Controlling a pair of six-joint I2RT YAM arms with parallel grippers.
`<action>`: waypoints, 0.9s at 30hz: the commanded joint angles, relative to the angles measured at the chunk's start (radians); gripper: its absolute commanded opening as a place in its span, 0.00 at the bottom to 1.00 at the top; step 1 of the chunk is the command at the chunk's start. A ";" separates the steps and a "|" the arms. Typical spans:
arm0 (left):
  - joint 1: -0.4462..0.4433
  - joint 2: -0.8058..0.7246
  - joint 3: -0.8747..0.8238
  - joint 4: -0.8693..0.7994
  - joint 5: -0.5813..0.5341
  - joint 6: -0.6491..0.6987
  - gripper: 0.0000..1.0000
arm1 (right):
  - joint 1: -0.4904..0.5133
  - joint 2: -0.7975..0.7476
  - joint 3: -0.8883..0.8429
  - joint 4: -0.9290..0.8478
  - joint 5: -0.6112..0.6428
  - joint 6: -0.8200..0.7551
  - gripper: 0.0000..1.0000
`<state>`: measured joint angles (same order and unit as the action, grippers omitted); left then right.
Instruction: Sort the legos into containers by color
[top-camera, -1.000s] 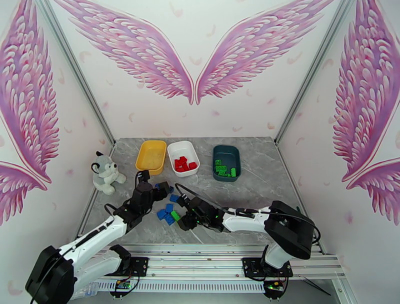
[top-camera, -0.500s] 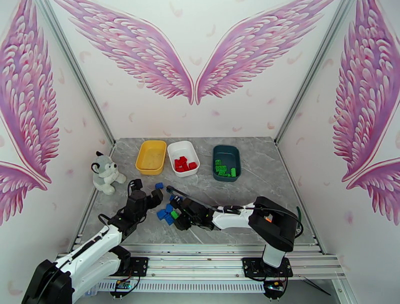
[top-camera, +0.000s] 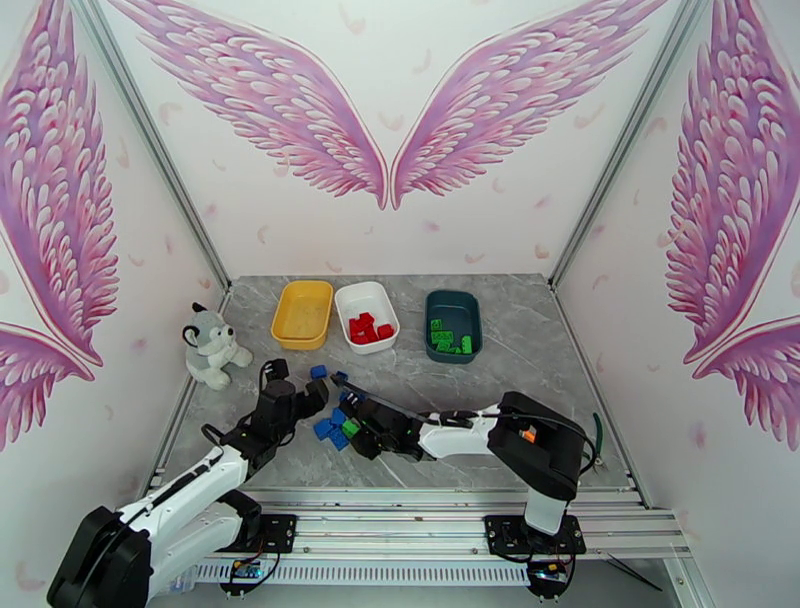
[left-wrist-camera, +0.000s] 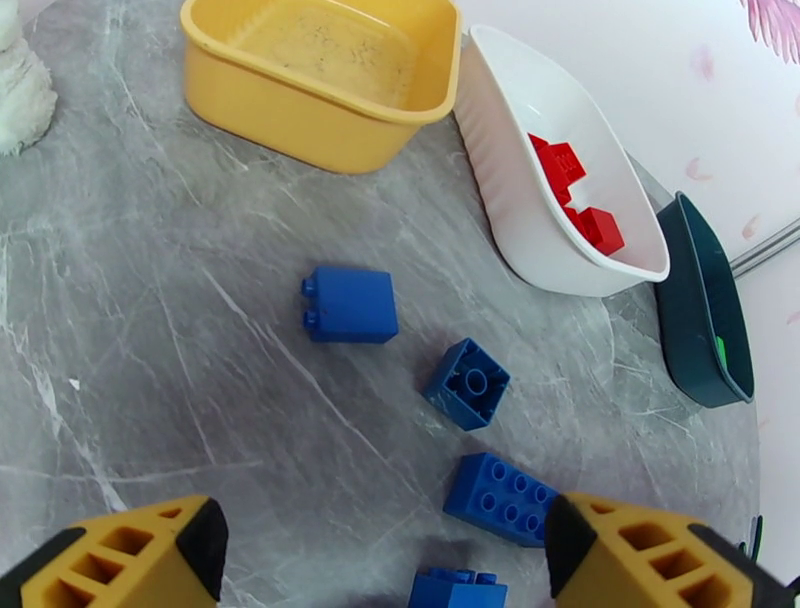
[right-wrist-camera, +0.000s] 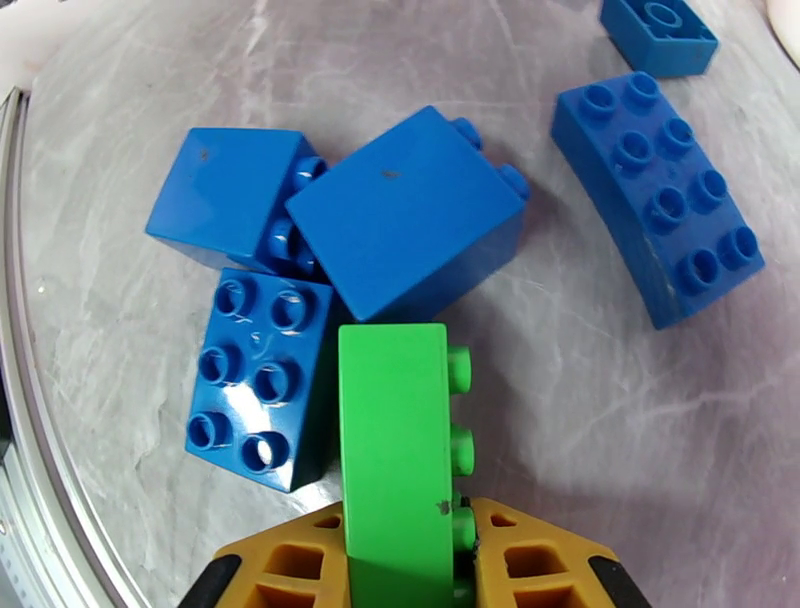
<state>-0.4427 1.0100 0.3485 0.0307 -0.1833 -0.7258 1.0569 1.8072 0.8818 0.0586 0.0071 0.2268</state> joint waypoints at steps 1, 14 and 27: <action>0.007 0.051 0.033 0.040 0.044 -0.002 0.88 | 0.005 -0.075 -0.035 -0.034 0.081 -0.001 0.20; -0.143 0.337 0.225 0.198 0.133 0.032 0.86 | -0.182 -0.296 -0.094 -0.153 0.384 0.118 0.15; -0.205 0.498 0.449 0.120 0.104 0.108 0.82 | -0.558 -0.316 0.039 -0.186 0.392 0.183 0.24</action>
<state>-0.6426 1.4918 0.7609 0.2005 -0.0551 -0.6518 0.5358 1.4860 0.8547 -0.1207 0.3920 0.3859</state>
